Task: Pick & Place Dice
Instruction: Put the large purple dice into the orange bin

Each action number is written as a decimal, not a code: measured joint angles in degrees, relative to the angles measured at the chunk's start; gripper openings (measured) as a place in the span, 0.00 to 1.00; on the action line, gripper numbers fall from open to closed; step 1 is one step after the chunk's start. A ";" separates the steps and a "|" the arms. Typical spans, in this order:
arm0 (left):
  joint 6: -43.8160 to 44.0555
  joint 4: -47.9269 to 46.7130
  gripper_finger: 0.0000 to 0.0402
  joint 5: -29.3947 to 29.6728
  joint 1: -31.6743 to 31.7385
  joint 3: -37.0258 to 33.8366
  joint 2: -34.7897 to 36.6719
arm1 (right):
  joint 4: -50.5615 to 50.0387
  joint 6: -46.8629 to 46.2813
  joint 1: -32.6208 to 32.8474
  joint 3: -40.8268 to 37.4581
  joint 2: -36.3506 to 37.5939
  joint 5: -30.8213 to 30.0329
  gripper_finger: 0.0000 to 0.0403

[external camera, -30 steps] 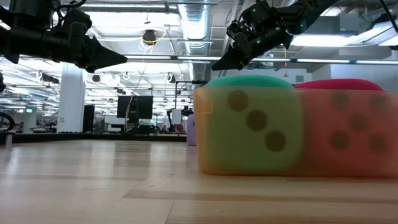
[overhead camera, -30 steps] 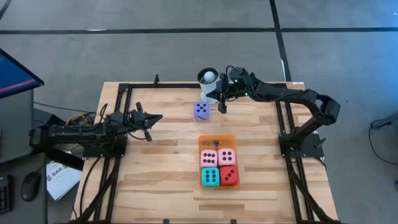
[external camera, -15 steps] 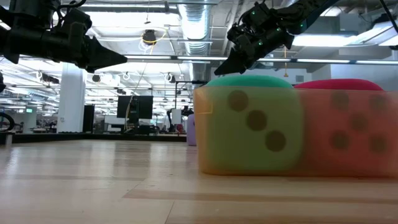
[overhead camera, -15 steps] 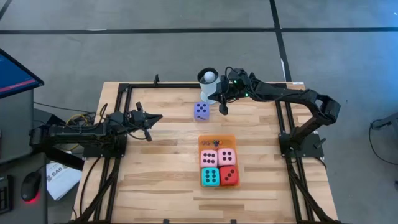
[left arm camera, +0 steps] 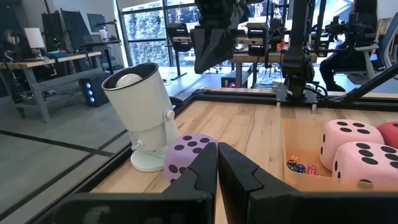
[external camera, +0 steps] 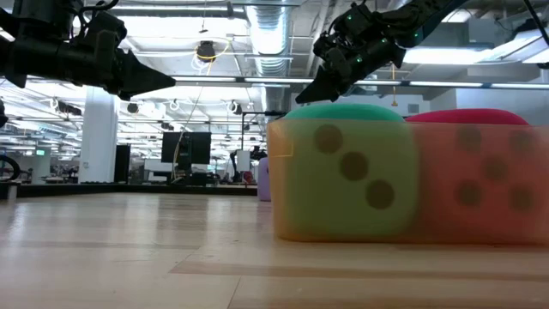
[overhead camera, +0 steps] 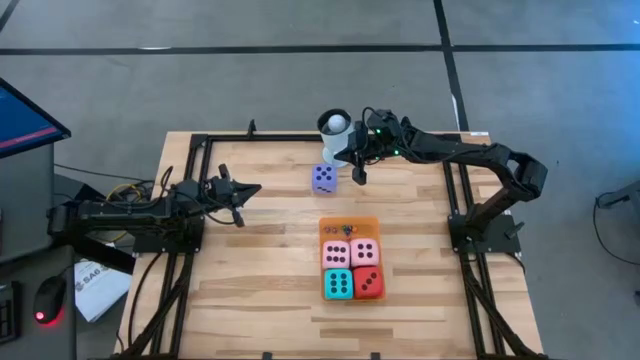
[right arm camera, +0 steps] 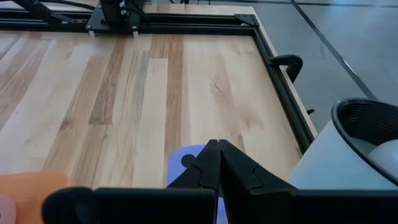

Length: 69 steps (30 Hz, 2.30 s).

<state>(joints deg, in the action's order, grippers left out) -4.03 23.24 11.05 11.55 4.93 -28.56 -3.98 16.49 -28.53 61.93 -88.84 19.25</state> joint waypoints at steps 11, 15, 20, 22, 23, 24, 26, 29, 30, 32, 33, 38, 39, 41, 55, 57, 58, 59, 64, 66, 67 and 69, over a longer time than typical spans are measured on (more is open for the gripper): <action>0.00 0.02 0.00 0.00 0.00 0.00 0.02 | 0.08 0.00 0.00 0.00 0.00 -0.02 0.00; 0.00 0.02 0.00 0.00 0.00 0.00 0.01 | 0.08 0.00 0.00 -0.02 0.00 -0.02 0.00; 0.00 0.37 0.00 0.00 0.00 0.02 0.02 | 0.06 0.00 0.00 -0.02 0.00 -0.02 0.00; 0.00 0.36 0.00 0.00 0.00 0.02 0.01 | 0.06 0.00 0.00 -0.02 0.00 -0.02 0.00; 0.00 0.37 0.00 0.00 0.00 0.02 0.01 | 0.07 0.00 0.00 -0.02 0.00 -0.02 0.00; 0.00 0.37 0.00 0.00 0.00 0.02 0.02 | 0.10 0.00 0.00 -0.02 0.00 -0.02 0.00; 0.00 0.37 0.00 0.00 0.00 0.02 0.02 | 0.10 0.07 0.00 -0.02 0.00 -0.02 0.00; 0.00 0.37 0.00 0.00 0.00 0.02 0.02 | 0.08 0.40 0.00 -0.02 0.00 -0.02 0.00; 0.00 0.37 0.00 0.00 0.00 0.02 0.01 | 0.02 0.48 0.00 -0.02 0.00 -0.02 0.00; 0.00 0.37 0.00 0.00 0.00 0.02 0.01 | -0.03 2.35 0.00 -0.02 -0.01 -0.04 0.01; 0.00 0.37 0.00 0.00 0.00 0.02 0.02 | 0.00 3.72 0.01 -0.02 -0.07 -0.04 0.02; 0.00 0.40 0.00 0.00 0.00 0.02 0.02 | 0.29 5.84 0.39 -0.11 -0.52 -0.20 0.13; 0.00 0.40 0.00 0.00 0.00 0.02 0.01 | 0.32 5.84 0.57 -0.11 -0.50 -0.20 0.16; 0.00 0.44 0.00 0.00 0.00 0.02 0.02 | 0.11 5.87 0.97 -0.11 -0.50 -0.25 0.23; 0.00 0.43 0.00 0.00 0.00 0.02 0.02 | 0.10 6.01 1.96 -0.11 -0.50 -0.43 0.71; 0.00 0.42 0.00 0.00 0.00 0.02 0.02 | -0.01 6.03 2.05 -0.10 -0.50 -1.15 0.74; 0.00 0.42 0.00 0.00 -0.02 0.02 0.02 | -0.18 6.02 2.18 -0.09 -0.50 -1.55 0.76; 0.00 0.42 0.00 0.00 0.00 0.02 0.02 | -0.31 6.03 2.24 -0.09 -0.50 -1.78 0.77; 0.00 0.42 0.00 0.00 0.00 0.02 0.02 | -0.33 6.03 2.78 -0.09 -0.50 -2.25 0.84; 0.00 0.42 0.00 0.00 -0.01 0.02 0.02 | -0.31 6.03 3.27 -0.09 -0.50 -3.31 0.87; 0.00 0.42 0.00 0.00 0.00 0.02 0.01 | -0.31 6.03 3.49 -0.09 -0.50 -4.01 0.88; 0.00 0.42 0.00 0.00 0.00 0.02 0.02 | -0.33 6.03 3.83 -0.09 -0.50 -4.28 0.89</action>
<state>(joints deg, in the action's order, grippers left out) -4.03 23.66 11.05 11.55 4.95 -28.53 -4.31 22.52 -24.70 61.84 -89.34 14.96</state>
